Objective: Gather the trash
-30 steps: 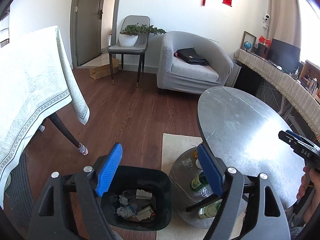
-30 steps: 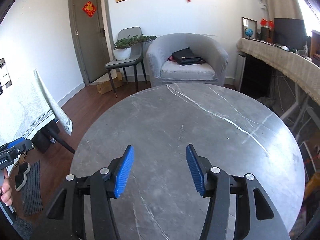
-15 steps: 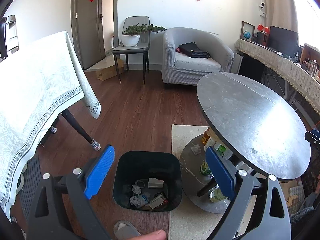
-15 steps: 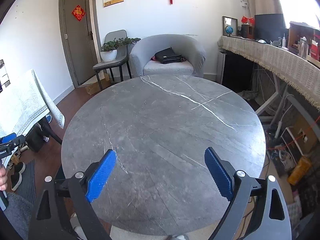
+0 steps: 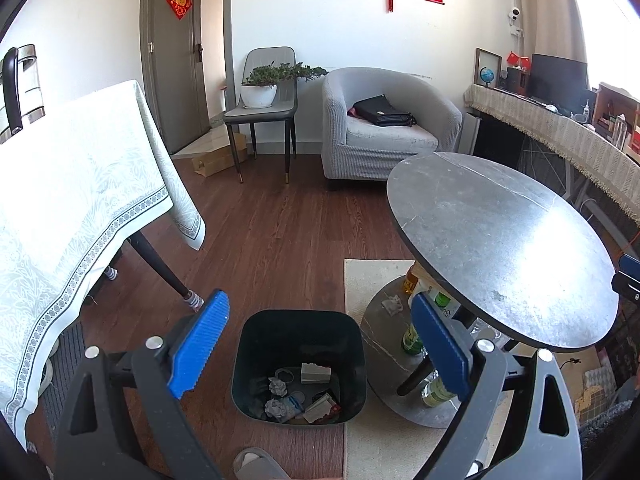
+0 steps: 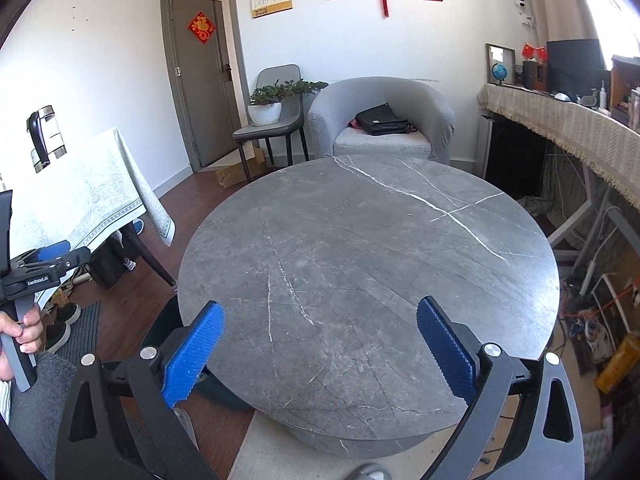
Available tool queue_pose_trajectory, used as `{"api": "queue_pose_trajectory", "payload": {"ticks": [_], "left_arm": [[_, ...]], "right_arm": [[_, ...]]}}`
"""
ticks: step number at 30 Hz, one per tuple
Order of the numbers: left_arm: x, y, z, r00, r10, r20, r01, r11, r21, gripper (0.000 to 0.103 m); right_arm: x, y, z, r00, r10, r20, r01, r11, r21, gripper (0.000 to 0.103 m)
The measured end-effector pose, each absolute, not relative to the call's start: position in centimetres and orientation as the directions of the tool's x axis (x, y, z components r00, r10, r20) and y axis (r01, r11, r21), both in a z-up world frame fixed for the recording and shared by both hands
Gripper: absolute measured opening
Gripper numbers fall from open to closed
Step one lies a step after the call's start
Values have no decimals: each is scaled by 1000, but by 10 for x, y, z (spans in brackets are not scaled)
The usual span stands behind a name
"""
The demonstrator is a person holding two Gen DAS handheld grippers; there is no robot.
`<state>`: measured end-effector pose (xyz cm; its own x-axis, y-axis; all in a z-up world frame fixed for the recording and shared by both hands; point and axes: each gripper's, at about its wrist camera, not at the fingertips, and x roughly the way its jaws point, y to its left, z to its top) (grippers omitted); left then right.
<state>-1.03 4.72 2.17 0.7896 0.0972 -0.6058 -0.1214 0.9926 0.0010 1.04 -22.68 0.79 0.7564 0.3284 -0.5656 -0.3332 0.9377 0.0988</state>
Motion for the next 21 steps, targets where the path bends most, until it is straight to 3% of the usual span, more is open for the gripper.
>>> {"api": "queue_pose_trajectory", "payload": {"ticks": [21], "left_arm": [[-11,49,20,788,91,-609,-126,992,-16,95]], "right_arm": [[8,-220,10,749,337,-570,-356,931,82,98]]}}
